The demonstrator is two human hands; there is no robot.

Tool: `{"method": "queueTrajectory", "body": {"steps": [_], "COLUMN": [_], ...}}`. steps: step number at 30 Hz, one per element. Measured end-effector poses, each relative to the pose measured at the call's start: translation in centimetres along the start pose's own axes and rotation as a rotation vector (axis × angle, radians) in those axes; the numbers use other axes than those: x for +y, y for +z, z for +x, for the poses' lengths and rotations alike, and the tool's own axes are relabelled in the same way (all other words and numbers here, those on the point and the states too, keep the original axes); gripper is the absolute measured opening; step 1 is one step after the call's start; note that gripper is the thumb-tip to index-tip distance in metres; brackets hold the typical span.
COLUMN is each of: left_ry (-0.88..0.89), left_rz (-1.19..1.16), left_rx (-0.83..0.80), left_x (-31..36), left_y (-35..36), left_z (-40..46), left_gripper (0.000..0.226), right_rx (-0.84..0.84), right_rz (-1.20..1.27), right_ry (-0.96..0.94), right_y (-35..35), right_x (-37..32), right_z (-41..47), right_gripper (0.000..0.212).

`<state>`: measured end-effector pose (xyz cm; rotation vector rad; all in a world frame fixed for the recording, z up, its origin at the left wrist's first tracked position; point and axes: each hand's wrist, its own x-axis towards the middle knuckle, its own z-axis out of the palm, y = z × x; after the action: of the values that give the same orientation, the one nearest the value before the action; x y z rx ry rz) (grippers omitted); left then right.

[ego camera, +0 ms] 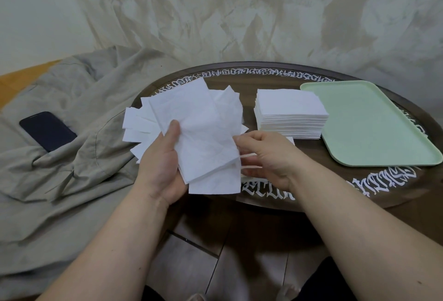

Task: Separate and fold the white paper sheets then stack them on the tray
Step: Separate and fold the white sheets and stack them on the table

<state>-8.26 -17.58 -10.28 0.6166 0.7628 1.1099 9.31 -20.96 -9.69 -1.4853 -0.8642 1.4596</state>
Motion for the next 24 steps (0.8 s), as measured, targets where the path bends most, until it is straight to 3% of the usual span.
{"method": "queueTrajectory", "body": {"steps": [3,7,14,17,21,24], "left_ry": [-0.003,0.011,0.033,0.031,-0.001,0.003], "left_rz": [-0.004,-0.028,-0.059,-0.055,-0.036,-0.038], "left_rx": [-0.017,-0.009,0.015,-0.010,-0.050,-0.082], "left_x": [0.04,-0.07,0.23,0.33,0.25,0.27], "left_y": [-0.31,-0.35,-0.34,-0.20,-0.14,-0.08], "left_z": [0.18,0.39,0.27,0.01,-0.19,-0.32], "left_gripper": [0.042,0.043,0.041,0.041,0.043,0.042], "right_rx": [-0.052,-0.016,0.211,0.131,-0.028,0.027], "right_rz": [0.070,0.117,-0.047,0.136,0.272,0.266], "right_ry": [-0.025,-0.082,-0.275,-0.224,-0.080,-0.103], "right_y": [0.05,-0.11,0.08,0.20,0.23,0.19], "right_x": [-0.23,-0.53,-0.30,-0.66,-0.78,-0.78], "right_z": [-0.05,-0.24,-0.18,-0.23,-0.30,-0.07], "right_gripper": [0.016,0.020,0.015,0.008,0.021,0.011]}}
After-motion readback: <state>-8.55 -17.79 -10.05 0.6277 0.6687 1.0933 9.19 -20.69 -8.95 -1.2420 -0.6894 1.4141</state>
